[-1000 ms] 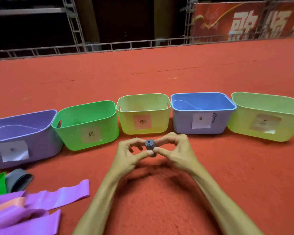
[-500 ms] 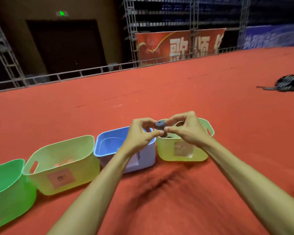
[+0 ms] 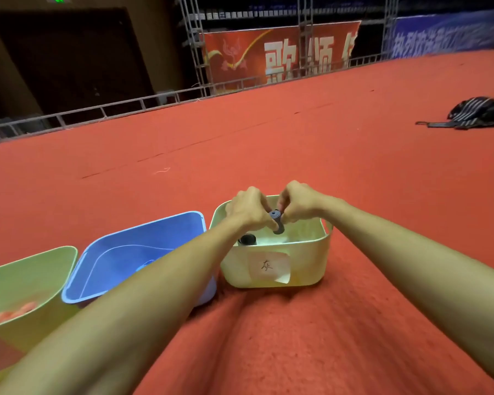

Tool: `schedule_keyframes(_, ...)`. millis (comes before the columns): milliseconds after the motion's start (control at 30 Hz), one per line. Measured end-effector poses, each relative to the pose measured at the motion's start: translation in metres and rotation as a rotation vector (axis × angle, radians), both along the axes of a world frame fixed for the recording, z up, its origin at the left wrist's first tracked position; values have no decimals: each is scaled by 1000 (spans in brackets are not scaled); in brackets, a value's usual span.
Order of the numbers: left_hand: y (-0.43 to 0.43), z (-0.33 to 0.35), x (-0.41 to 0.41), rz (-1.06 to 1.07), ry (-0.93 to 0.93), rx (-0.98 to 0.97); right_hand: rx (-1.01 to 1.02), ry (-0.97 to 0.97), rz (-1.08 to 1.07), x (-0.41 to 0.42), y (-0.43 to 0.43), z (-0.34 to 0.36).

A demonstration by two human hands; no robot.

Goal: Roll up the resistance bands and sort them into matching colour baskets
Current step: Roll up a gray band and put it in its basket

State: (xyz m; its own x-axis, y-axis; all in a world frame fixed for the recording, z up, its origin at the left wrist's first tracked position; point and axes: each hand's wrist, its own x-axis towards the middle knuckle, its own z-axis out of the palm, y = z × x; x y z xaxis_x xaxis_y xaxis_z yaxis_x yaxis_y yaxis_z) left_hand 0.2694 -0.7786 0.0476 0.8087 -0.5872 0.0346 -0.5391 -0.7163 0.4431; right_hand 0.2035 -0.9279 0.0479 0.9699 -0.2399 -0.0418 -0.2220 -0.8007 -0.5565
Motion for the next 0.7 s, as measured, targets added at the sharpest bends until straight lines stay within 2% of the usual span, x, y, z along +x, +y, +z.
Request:
schedule_keyframes(133, -21, -18, 4, 12, -56, 165, -144, 95, -13, 15, 2, -18)
schedule_keyframes(300, -30, -32, 8, -54, -83, 342, -128, 242, 27, 23, 4, -36)
schedule_keyframes(500, -16, -17, 8, -45, -37, 300, -106, 196, -10, 11, 5, -21)
schedule_keyframes(700, 52, 29, -1, -9, -94, 106, -147, -104, -91, -20, 29, 21)
